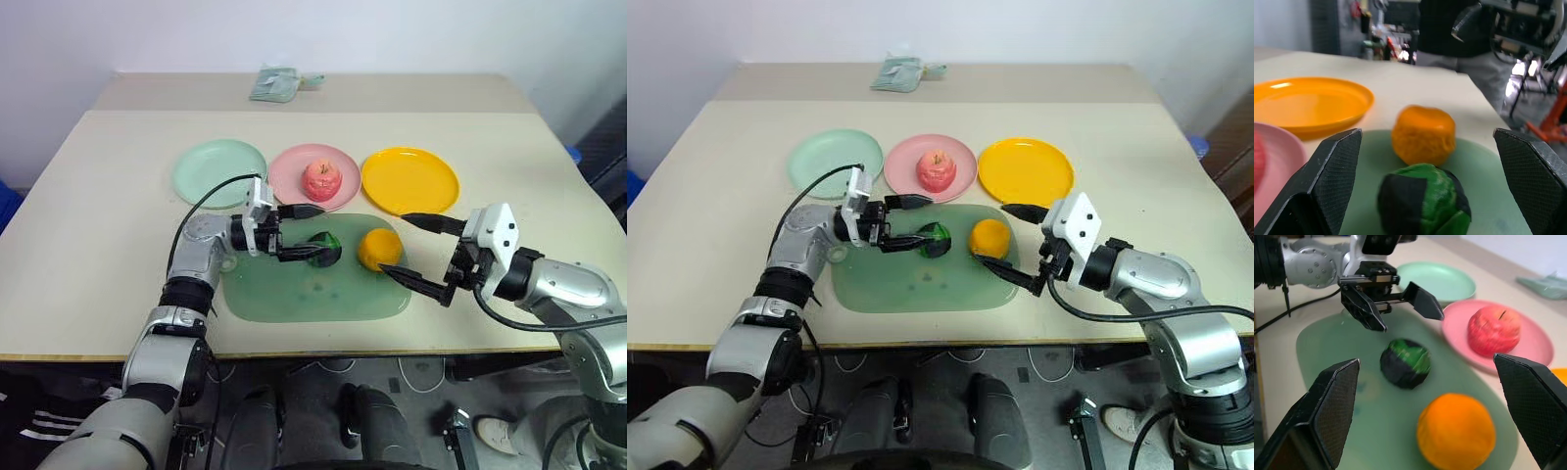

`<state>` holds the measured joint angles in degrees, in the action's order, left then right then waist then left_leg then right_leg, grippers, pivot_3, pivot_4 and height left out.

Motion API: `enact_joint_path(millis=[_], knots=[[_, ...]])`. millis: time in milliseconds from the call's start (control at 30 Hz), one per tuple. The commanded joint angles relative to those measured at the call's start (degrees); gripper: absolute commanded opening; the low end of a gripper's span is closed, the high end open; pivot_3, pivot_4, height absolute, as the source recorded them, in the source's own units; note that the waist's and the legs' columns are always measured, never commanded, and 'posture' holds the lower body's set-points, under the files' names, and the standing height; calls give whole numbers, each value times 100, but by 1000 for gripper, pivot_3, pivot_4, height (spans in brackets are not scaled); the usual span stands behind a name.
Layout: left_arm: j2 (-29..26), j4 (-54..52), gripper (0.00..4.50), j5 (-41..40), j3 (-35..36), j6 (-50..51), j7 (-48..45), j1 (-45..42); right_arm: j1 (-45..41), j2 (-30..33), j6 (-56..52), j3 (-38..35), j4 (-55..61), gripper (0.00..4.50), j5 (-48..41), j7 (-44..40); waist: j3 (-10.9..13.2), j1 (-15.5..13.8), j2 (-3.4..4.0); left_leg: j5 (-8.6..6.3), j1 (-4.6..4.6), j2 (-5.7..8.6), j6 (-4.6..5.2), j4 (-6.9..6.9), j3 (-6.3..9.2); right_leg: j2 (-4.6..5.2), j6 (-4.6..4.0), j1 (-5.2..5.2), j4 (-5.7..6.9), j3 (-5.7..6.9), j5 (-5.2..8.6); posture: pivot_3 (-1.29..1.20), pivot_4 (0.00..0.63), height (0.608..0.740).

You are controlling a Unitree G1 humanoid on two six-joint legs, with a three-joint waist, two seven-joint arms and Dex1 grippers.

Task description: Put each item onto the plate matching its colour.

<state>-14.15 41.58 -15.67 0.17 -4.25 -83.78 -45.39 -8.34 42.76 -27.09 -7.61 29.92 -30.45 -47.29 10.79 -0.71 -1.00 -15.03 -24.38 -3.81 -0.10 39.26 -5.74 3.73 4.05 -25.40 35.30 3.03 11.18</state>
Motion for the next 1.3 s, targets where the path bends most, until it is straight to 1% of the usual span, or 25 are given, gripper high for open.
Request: enact_joint_path(millis=[33, 167, 400, 433, 500, 533, 700, 800, 933, 1033, 1100, 1200, 1300], knots=[[32, 59, 4391, 86, -117, -99, 132, -129, -55, -56, 138, -63, 172, 4500, 7, 83, 0, -1, 0, 0, 0, 0, 0, 0, 0, 0, 0, 0, 0, 0, 0, 0, 150, 740], [55, 463, 4391, 520, -370, -571, 441, -218, -91, -90, 128, -68, 194, 4500, 3, 136, 0, -6, 0, 0, -1, 0, 0, 0, 0, 1, 0, 0, -2, 0, 0, 0, 150, 740], [147, 815, 4391, 692, -488, -971, 519, -262, -115, -100, 146, -74, 165, 4500, 30, 191, 0, -4, 0, 0, -1, 0, 0, 0, 0, 1, -1, -1, -3, 0, 0, 0, 150, 740], [151, 845, 4162, 713, -498, -1022, 522, -260, -124, -101, 148, -69, 160, 4500, 36, 201, 0, -4, 0, 0, -1, 0, 0, 0, 0, 1, -1, -1, -3, 0, 0, 0, 150, 740], [177, 821, 3563, 665, -485, -1065, 491, -223, -156, -111, 144, -61, 151, 4500, 42, 232, 0, -4, 0, 0, -1, 0, 0, 0, 0, 1, -1, -1, -3, 0, 0, 0, 150, 740], [192, 780, 3136, 611, -464, -1049, 479, -209, -178, -121, 134, -63, 150, 4500, 34, 254, 0, -5, 0, 0, -1, 0, 0, 0, 0, 1, -1, 0, -3, 0, 0, 0, 150, 740], [179, 815, 3136, 431, -271, -957, 624, -277, -288, -136, 108, -37, 104, 4500, 46, 287, 0, -3, 0, 0, -2, 0, 0, 0, 0, 1, -1, -1, -3, 0, 1, 0, 150, 740], [190, 844, 3136, 144, 96, -807, 961, -417, -391, -169, 87, -36, 69, 4500, 49, 356, 0, -2, 0, 0, -2, 0, 0, 0, 1, 1, 0, -1, -2, 0, 0, 0, 150, 740], [93, 907, 3136, -118, 578, -644, 1545, -624, -564, -251, 115, -92, -27, 4500, 91, 524, 0, -2, 0, 0, -2, 0, 0, 0, 2, 1, 1, -1, -2, 0, 0, 0, 150, 740], [-76, 1093, 3136, -293, 1050, -594, 2310, -875, -701, -305, 196, -114, -190, 4500, 210, 629, 0, -1, 0, 0, -2, 0, 0, 0, 1, 1, 2, -1, -2, 0, -1, 0, 150, 740], [-203, 1153, 3136, -459, 1350, -610, 2610, -996, -748, -334, 274, -134, -274, 4500, 239, 634, 0, -1, 0, 0, -2, 0, 0, 0, 1, 0, 2, 0, -2, 1, -1, 0, 150, 740], [-504, 1527, 3136, -346, 1659, -1028, 3450, -1224, -827, -385, 362, -127, -379, 4500, 241, 634, 0, 6, 0, 0, -1, 0, 0, -3, 0, 0, 2, -1, -2, 1, -1, 0, 150, 740], [-764, 2064, 3136, -152, 1882, -1385, 4693, -1450, -1049, -489, 466, -76, -641, 4500, 394, 792, 0, 2, 0, 0, 0, 0, 0, -3, -1, 0, 3, -1, -2, 2, -1, 0, 150, 740]])
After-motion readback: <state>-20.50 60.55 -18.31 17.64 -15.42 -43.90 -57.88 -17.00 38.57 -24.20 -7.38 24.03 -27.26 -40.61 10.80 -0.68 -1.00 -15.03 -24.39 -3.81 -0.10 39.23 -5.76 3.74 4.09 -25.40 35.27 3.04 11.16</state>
